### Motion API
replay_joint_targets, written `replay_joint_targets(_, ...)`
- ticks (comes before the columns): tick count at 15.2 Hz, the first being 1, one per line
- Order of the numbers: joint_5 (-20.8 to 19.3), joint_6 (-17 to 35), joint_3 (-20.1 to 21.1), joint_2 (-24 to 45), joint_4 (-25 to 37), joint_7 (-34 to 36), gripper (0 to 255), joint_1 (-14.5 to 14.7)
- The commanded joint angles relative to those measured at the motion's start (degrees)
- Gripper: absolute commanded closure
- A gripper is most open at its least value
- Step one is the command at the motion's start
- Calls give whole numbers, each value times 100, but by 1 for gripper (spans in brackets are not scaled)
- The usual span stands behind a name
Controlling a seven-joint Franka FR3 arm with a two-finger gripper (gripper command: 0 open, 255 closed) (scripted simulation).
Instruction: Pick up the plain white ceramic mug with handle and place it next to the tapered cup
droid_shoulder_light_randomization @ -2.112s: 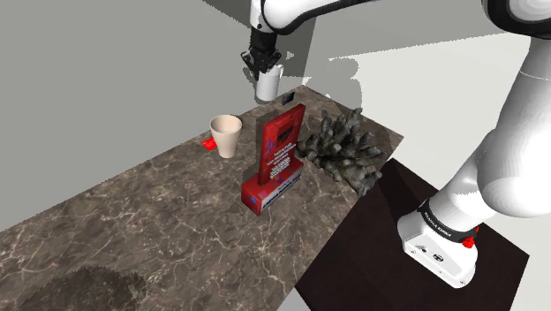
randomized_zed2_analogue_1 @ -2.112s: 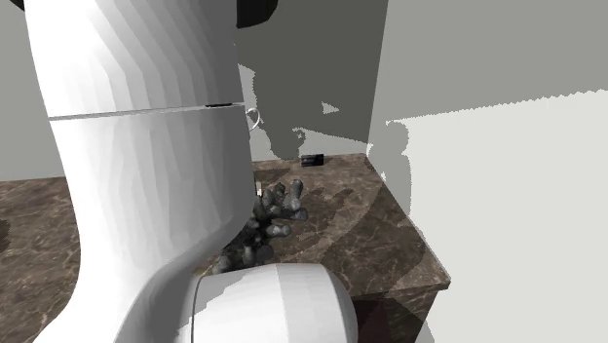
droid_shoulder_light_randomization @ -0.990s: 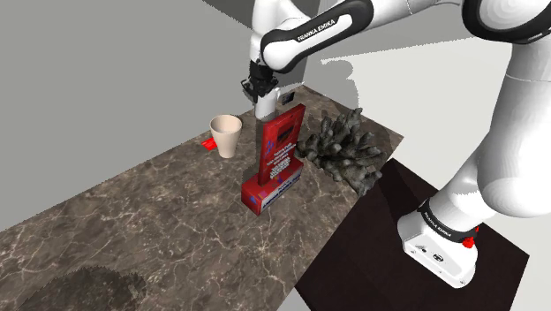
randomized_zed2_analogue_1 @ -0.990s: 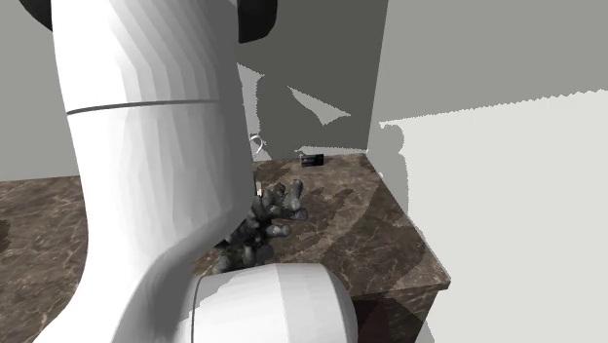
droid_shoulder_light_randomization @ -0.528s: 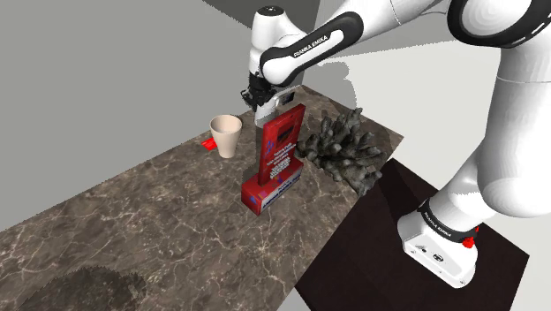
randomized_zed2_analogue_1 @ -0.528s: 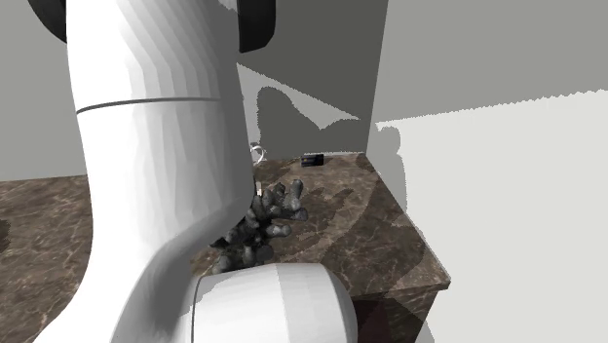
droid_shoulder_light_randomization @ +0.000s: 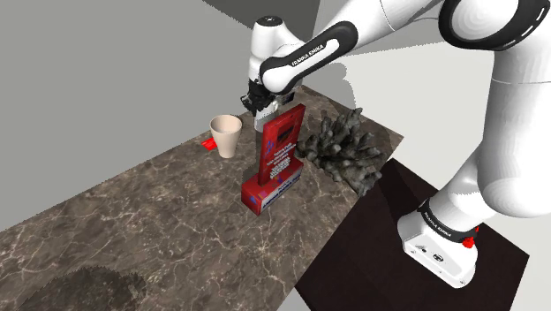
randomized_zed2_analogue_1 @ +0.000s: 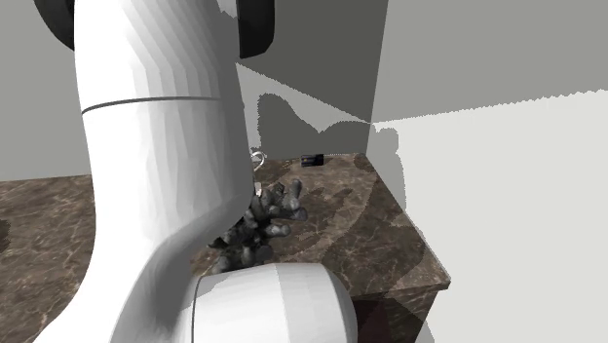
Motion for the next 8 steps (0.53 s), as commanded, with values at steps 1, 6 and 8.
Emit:
replay_joint_targets(1, -1, 5, -2, 8, -10, 0, 255, -2)
replay_joint_targets(6, -1, 9, -2, 3, -19, 2, 0, -1)
replay_joint_targets(8, -2, 9, -1, 3, -19, 3, 0, -1)
